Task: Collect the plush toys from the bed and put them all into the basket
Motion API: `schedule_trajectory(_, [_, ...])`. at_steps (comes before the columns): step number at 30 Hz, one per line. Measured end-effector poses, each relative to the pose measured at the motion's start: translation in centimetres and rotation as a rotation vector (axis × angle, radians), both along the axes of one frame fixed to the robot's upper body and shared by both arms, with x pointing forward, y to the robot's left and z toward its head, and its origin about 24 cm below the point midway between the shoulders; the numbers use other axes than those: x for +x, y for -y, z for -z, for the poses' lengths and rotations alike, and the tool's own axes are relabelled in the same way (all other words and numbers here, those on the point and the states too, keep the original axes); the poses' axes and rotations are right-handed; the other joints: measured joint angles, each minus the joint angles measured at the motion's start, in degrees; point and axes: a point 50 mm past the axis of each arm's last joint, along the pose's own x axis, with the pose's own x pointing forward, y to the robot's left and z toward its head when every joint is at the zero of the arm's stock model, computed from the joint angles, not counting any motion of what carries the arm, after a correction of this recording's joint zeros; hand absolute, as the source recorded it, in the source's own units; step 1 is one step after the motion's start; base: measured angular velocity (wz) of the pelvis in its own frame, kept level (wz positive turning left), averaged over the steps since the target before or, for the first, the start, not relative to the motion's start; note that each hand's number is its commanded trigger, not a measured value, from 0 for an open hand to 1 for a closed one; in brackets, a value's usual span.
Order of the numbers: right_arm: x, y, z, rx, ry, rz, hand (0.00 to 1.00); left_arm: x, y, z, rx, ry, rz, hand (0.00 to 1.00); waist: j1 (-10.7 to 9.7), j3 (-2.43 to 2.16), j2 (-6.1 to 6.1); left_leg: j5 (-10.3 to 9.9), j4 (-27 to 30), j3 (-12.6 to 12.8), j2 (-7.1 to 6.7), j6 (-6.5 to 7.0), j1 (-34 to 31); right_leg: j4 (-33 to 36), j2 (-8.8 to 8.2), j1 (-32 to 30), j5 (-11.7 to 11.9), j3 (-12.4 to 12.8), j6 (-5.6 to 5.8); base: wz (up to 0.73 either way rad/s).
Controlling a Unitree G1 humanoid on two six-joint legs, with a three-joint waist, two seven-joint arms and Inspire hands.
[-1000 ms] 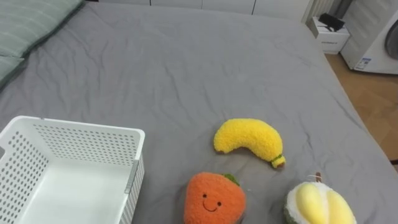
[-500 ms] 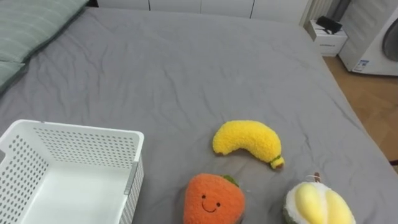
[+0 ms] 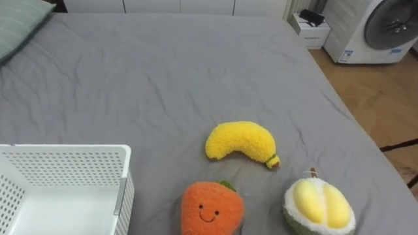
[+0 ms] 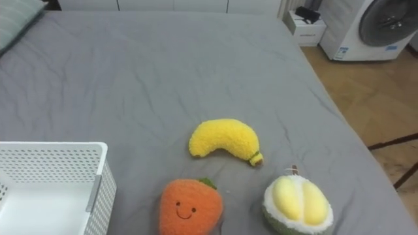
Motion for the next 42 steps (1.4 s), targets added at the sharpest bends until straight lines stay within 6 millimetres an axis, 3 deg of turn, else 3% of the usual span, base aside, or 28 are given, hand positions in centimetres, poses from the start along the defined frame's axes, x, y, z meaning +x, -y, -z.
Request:
schedule_trajectory(3, [3.7, 0.5, -2.6, -0.125, 0.117, -0.063, 0.0, 0.5, -0.1, 0.0, 0.003, 0.013, 0.022, 0.0, 0.74, -0.12, 0.0, 0.0, 0.39, 0.21, 0.14, 0.0, -1.11, 0.02, 0.09, -1.01, 0.29, 0.04, -0.02, -0.04])
schedule_trajectory(5, [5.2, 0.5, -4.0, -0.185, 0.175, -0.117, 0.0, 0.6, -0.2, -0.1, 0.006, 0.022, 0.045, 0.0, 1.22, -0.26, 0.08, 0.0, 0.4, 0.19, 0.16, 0.0, -1.44, -0.03, 0.13, -1.32, 0.29, -0.02, -0.01, 0.0])
schedule_trajectory(9, [8.2, -0.8, -6.6, -0.247, 0.315, -0.25, 0.0, 0.8, 0.0, -0.1, 0.0, 0.028, 0.066, 0.0, 2.11, -0.06, 0.36, -0.01, 0.21, 0.28, 0.36, -0.02, -1.66, 0.0, 0.17, -1.46, 0.36, -0.06, -0.02, 0.0])
schedule_trajectory(15, [10.3, -3.3, -7.4, -0.248, 0.386, -0.468, 0.0, 0.9, 0.3, 0.0, -0.005, 0.038, 0.091, 0.0, 2.91, -0.06, 1.16, -0.02, 0.22, 0.13, 0.47, -0.04, -1.86, 0.06, 0.18, -1.55, 0.41, -0.29, -0.03, 0.01])
schedule_trajectory(24, [10.9, -6.9, -6.0, -0.318, 0.247, -0.86, 0.0, 1.0, 0.8, 0.1, -0.013, 0.029, 0.128, 0.0, 2.76, -0.21, 1.12, 0.04, 0.5, -0.26, 0.57, -0.13, -1.4, 0.19, 0.18, -0.76, 0.43, -0.79, -0.08, 0.01])
schedule_trajectory(28, [10.4, -6.9, -5.1, -0.351, 0.148, -0.954, 0.0, 0.5, 0.8, 0.1, -0.015, 0.016, 0.131, 0.0, 3.0, -0.3, 0.64, 0.04, 0.54, -0.23, 0.6, -0.14, -1.3, 0.17, 0.15, -0.78, 0.45, -1.05, -0.08, 0.0])
schedule_trajectory(33, [9.1, -7.1, -3.1, -0.275, 0.001, -1.065, 0.0, 0.5, 0.7, 0.0, -0.012, 0.004, 0.125, 0.0, 3.06, -0.41, 0.18, 0.04, 0.48, -0.21, 0.59, -0.14, -1.45, 0.09, 0.15, -0.87, 0.47, -1.04, -0.1, 0.0])
schedule_trajectory(38, [8.9, -7.2, -2.8, -0.256, -0.051, -1.144, 0.0, 0.5, 0.5, 0.0, -0.007, -0.008, 0.111, 0.0, 3.11, -0.74, -0.48, 0.04, 0.51, -0.42, 0.6, -0.15, -1.37, 0.03, 0.01, -0.51, 0.47, -1.73, -0.1, 0.02])
schedule_trajectory(42, [8.3, -7.2, -2.0, -0.225, -0.111, -1.207, 0.0, 0.7, 0.3, -0.1, -0.004, -0.005, 0.112, 0.0, 3.25, -0.49, -1.33, -0.01, 0.96, -1.45, 0.55, -0.16, -1.44, -0.04, -0.06, 0.46, 0.47, -2.49, -0.1, 0.1])
